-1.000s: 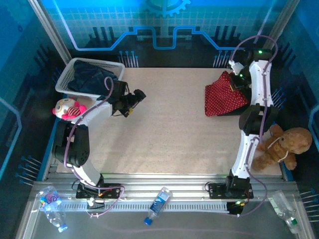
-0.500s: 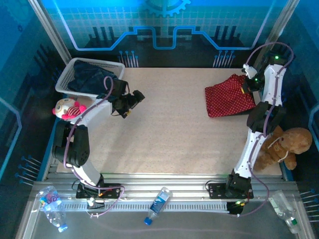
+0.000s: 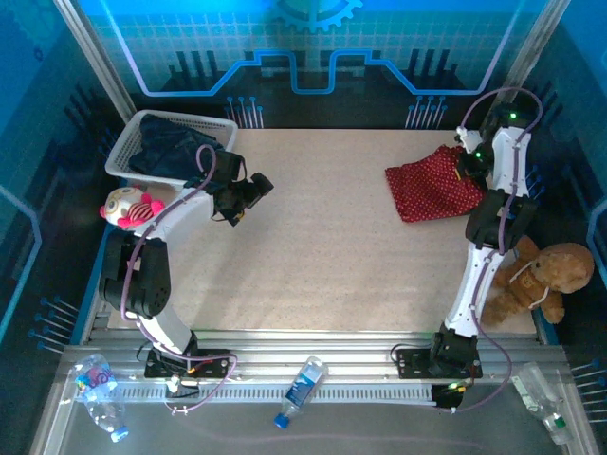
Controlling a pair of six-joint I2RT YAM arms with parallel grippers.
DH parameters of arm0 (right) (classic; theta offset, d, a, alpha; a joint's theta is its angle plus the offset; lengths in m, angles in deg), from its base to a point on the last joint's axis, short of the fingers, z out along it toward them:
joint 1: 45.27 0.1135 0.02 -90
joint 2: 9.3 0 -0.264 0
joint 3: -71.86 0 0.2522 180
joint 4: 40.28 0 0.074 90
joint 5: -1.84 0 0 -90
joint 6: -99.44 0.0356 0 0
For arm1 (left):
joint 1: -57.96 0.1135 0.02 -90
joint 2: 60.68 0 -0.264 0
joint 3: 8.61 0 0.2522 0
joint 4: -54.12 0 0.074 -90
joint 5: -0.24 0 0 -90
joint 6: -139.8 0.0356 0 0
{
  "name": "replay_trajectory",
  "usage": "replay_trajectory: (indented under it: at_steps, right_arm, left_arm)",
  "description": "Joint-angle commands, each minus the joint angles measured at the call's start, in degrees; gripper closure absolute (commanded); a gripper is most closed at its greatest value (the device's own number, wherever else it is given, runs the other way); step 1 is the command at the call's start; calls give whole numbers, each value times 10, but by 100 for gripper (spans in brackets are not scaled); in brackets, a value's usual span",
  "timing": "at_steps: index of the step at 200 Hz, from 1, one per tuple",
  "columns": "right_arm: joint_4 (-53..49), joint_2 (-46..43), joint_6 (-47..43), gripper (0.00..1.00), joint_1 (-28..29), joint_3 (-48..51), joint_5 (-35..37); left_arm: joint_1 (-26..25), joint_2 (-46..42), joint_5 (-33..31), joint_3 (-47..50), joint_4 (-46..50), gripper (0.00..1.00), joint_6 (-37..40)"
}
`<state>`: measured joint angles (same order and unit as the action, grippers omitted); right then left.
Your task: Fold and stack the skirts
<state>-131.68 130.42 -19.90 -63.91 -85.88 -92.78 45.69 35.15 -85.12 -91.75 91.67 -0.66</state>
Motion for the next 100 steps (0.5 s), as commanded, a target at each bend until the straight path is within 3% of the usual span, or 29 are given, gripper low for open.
replay_trajectory:
  at_steps: [1,53,100]
  right_arm:
    - [-17,-74,8,100,12,-17,-41]
    - [-28,-165,-5,100,10,-1,-72]
    - [-28,-179,-22,100,4,8,-72]
  left_arm:
    - [-4,-15,-13,-16,17,1,17]
    - [-4,-12,-8,-17,14,1,23]
    - [-4,-12,-6,-15,11,1,26]
